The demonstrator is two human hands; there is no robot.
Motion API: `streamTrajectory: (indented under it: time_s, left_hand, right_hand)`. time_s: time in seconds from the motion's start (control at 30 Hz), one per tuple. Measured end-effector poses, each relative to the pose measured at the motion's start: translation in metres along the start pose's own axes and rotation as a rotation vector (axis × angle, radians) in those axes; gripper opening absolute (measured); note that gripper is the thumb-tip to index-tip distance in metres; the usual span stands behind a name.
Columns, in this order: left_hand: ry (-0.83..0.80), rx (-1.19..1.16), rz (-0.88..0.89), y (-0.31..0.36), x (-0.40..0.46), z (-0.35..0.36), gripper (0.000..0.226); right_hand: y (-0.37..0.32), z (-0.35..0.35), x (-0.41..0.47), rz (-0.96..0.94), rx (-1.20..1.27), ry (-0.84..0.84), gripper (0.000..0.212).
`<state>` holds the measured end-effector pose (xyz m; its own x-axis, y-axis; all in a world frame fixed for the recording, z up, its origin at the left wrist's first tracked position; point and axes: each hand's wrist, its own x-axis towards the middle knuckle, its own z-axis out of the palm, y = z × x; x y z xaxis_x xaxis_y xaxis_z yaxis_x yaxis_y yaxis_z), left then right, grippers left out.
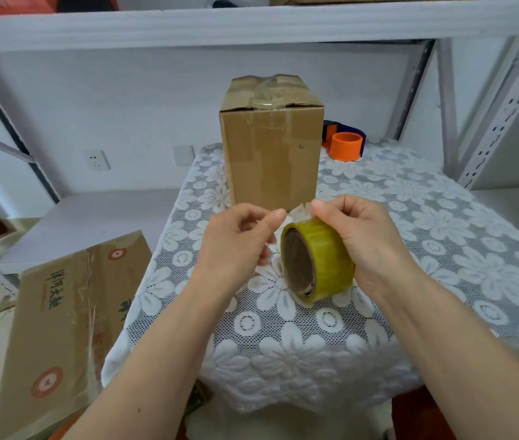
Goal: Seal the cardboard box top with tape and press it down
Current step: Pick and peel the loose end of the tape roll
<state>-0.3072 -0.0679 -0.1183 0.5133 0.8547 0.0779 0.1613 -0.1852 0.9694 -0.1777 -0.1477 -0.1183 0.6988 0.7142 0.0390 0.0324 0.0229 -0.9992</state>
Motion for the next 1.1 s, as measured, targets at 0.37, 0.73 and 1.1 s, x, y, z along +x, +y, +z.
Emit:
streamTrajectory:
  time_s: [0.37, 0.73, 1.1]
  left_hand:
    - [-0.269, -0.365, -0.073, -0.002, -0.011, 0.007, 0.018]
    - [-0.235, -0.294, 0.099, -0.01, -0.011, 0.007, 0.023]
    - [-0.205, -0.61, -0.012, -0.001, -0.012, 0.019, 0.041]
  right_hand:
    - [-0.005, -0.002, -0.005, -0.181, -0.006, 0.049, 0.019]
    - [0.002, -0.002, -0.008, -0.237, -0.061, -0.141, 0.01]
    - [-0.007, -0.025, -0.012, -0.068, 0.061, -0.127, 0.064]
